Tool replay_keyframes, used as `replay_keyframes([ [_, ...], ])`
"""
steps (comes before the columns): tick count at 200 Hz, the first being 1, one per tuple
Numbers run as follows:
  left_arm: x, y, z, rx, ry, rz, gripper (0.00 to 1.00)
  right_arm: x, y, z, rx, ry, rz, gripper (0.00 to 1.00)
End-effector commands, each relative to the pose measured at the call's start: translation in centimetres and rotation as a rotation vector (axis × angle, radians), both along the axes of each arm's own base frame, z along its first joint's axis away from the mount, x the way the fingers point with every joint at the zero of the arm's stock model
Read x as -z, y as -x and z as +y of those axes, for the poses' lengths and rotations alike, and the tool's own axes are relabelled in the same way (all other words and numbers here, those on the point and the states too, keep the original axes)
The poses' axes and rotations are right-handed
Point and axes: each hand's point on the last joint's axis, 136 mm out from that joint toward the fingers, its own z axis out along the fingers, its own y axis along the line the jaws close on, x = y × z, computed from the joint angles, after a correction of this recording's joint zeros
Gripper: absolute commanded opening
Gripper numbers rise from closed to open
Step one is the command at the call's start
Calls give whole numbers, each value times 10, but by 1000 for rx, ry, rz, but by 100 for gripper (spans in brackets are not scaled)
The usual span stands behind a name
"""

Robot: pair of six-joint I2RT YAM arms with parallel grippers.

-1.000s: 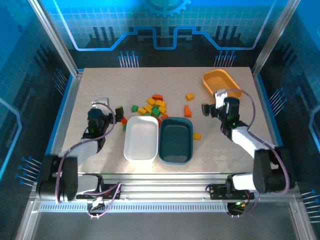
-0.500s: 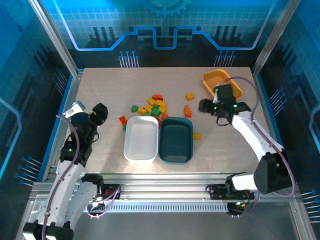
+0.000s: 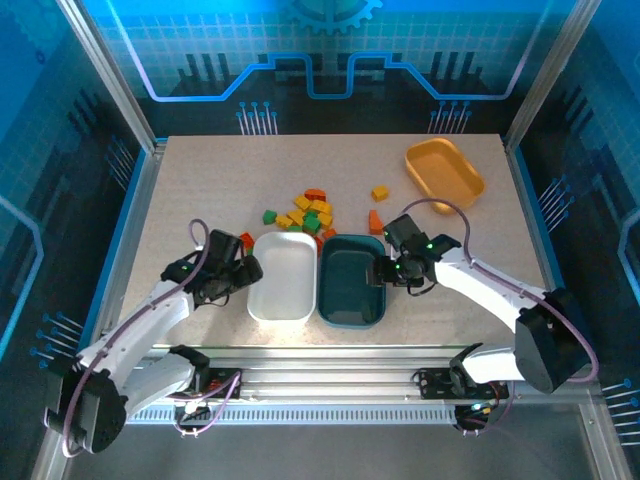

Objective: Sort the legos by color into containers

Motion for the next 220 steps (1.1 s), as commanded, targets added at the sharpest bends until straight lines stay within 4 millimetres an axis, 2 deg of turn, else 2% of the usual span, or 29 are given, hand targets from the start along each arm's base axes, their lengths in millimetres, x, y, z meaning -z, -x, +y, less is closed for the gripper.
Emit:
replay_keyframes([
  [1, 18, 10, -9, 48, 9, 67, 84, 13, 9, 10, 16, -4, 38, 65],
  [34, 34, 6, -13, 73, -7, 94, 74, 24, 5, 9, 36, 47, 31, 50],
  [84, 52, 0, -22, 121, 14, 87, 43, 32, 4, 10, 43, 80, 18, 30],
  [93, 53, -1, -22, 126, 6, 91, 41, 32, 3, 10, 44, 84, 15, 25],
  [108, 54, -2, -22, 140, -4, 95, 31, 31, 3, 8, 43, 90, 6, 14],
  [125, 51, -3, -21, 156, -19, 97, 19, 27, 2, 7, 40, 90, -13, 9],
  [176, 26, 0, -24, 199, -19, 53, 0, 3, 2, 3, 34, 77, -71, 0],
  [199, 4, 3, -34, 235, 28, 16, 0, -13, 1, 5, 32, 47, -99, 0],
  [220, -25, 6, -51, 304, 76, -34, 0, -34, -3, 9, 24, 18, -139, 0],
])
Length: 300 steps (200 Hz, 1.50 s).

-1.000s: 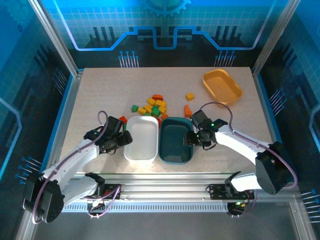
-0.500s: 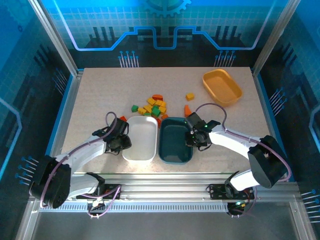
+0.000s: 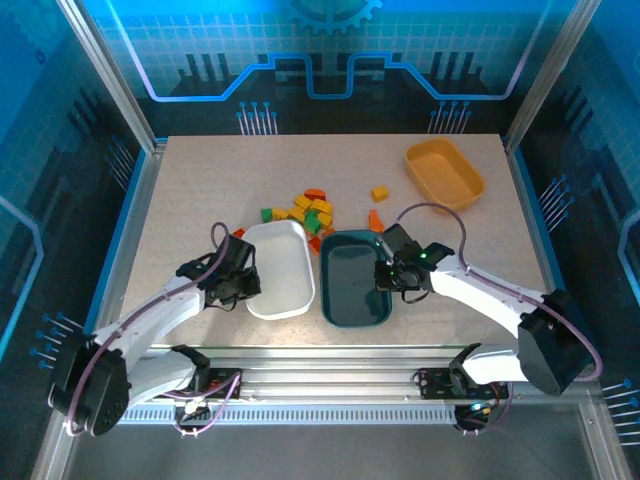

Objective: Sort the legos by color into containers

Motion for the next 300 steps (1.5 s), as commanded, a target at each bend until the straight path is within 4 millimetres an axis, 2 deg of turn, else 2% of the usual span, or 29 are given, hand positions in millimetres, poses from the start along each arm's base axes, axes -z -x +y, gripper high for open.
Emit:
replay_keyframes([
  [1, -41, 2, -22, 101, 76, -60, 0, -29, -3, 6, -26, -22, -57, 0],
  [6, -50, 2, -26, 116, 92, -73, 0, -30, -3, 4, -27, -18, -60, 0],
  [10, -57, 1, -28, 124, 105, -87, 0, -43, -9, 8, -30, -34, -87, 0],
  [21, -77, -3, -32, 141, 126, -132, 0, -58, -17, 11, -38, -40, -123, 0],
  [41, -114, -26, -30, 146, 90, -244, 0, -87, -43, 12, -21, -52, -200, 0],
  [62, -146, -73, -31, 150, 83, -316, 0, -117, -87, 9, 32, -75, -298, 0],
  [80, -157, -124, -20, 121, 44, -363, 0, -132, -131, 12, 54, -93, -378, 0],
  [96, -160, -168, -6, 86, 23, -376, 0, -137, -170, 10, 89, -98, -418, 0],
  [117, -161, -220, 13, 38, 34, -414, 0, -130, -219, 10, 122, -109, -437, 0],
  [132, -154, -256, 23, 16, 11, -424, 0, -123, -253, 12, 140, -130, -442, 0],
  [155, -138, -303, 29, 25, -60, -413, 0, -110, -299, 12, 176, -127, -445, 0],
  [167, -124, -323, 33, 18, -67, -395, 0, -94, -321, 15, 175, -109, -425, 0],
  [184, -101, -343, 37, 11, -93, -354, 0, -74, -344, 13, 185, -58, -396, 0],
  [199, -81, -355, 41, 0, -108, -326, 0, -68, -362, 8, 202, -50, -402, 0],
  [203, -78, -358, 43, -7, -118, -322, 0, -56, -367, 7, 204, -40, -385, 0],
  [212, -68, -363, 47, -21, -126, -312, 0, -48, -374, 5, 203, -34, -375, 0],
  [230, -53, -368, 51, -24, -136, -292, 0, -28, -384, 11, 173, -20, -343, 0],
  [250, -38, -369, 54, 17, -173, -240, 0, -10, -384, 25, 101, -18, -292, 0],
  [286, -16, -358, 56, 141, -198, -164, 0, -3, -363, 47, -25, -73, -215, 0],
  [300, -10, -353, 57, 186, -230, -145, 0, 2, -351, 49, -51, -75, -177, 0],
])
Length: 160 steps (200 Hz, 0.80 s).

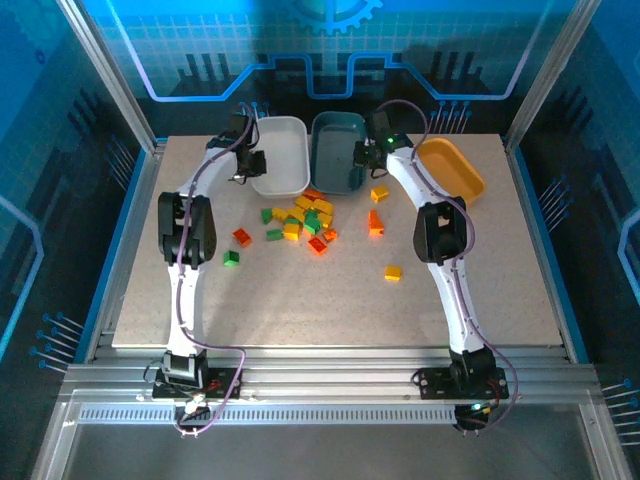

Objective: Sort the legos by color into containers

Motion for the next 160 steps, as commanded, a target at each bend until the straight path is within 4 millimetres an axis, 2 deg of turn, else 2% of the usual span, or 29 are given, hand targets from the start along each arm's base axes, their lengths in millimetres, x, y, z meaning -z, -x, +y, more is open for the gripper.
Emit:
replay_keyframes([
  [1, -1, 6, 0, 114, -45, 31, 0, 10, 34, 21, -131, -17, 115, 0],
  [44, 10, 25, -8, 180, -41, 82, 0, 11, 70, 26, -166, 15, 186, 0],
  [70, 18, 41, -4, 174, -58, 104, 0, 8, 85, 17, -126, 42, 209, 0],
  [93, 17, 40, 1, 124, -6, 90, 0, 7, 76, 8, -82, 38, 213, 0],
  [116, 14, 22, 1, 117, 27, 79, 0, 11, 59, 6, -60, 17, 212, 0],
  [150, 23, -1, -2, 145, 25, 101, 0, 24, 37, 1, -30, -27, 220, 0],
  [160, 26, -4, -5, 160, 32, 108, 0, 28, 34, -1, -28, -38, 220, 5],
])
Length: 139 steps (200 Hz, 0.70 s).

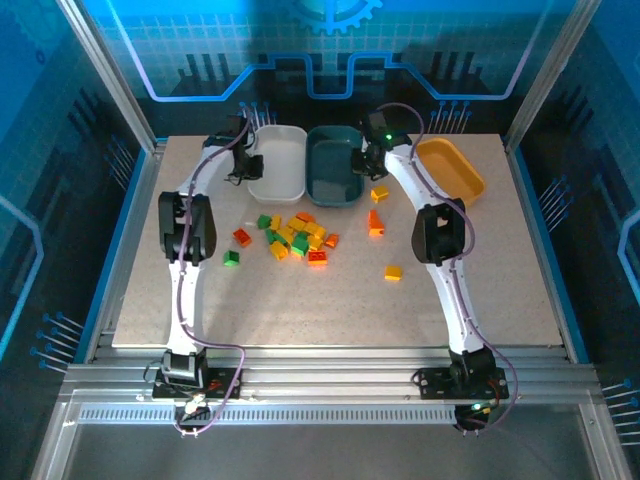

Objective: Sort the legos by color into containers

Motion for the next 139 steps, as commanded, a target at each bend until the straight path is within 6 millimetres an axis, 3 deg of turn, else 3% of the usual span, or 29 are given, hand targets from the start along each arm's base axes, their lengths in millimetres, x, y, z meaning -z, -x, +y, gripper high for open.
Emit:
replay_keyframes([
  [1, 11, 1, -8, 46, 37, 58, 0, 23, 4, -9, 22, -29, 80, 5],
  [35, 25, 3, -9, 45, 41, 90, 2, 19, 3, -4, 3, -58, 67, 19],
  [54, 28, 5, -11, 39, 57, 97, 11, 8, 2, 0, -24, -87, 51, 41],
  [69, 28, 4, -8, 33, 44, 97, 17, -10, 2, -1, -51, -92, 24, 51],
  [77, 25, 5, -5, 24, 32, 97, 27, -23, 3, -5, -57, -87, 9, 54],
  [88, 16, 5, -4, 8, 49, 89, 37, -38, 4, -18, -38, -56, -14, 59],
  [97, 8, 5, -1, -20, 77, 82, 53, -46, 4, -30, -16, -39, -34, 61],
  [103, 1, 5, -2, -29, 101, 75, 55, -47, 5, -40, 5, -34, -39, 62],
  [126, -27, 3, -5, -39, 152, 33, 69, -31, 8, -66, 51, -22, 0, 62],
  [139, -46, 2, -10, -33, 180, 4, 71, -17, 9, -76, 63, -8, 30, 59],
])
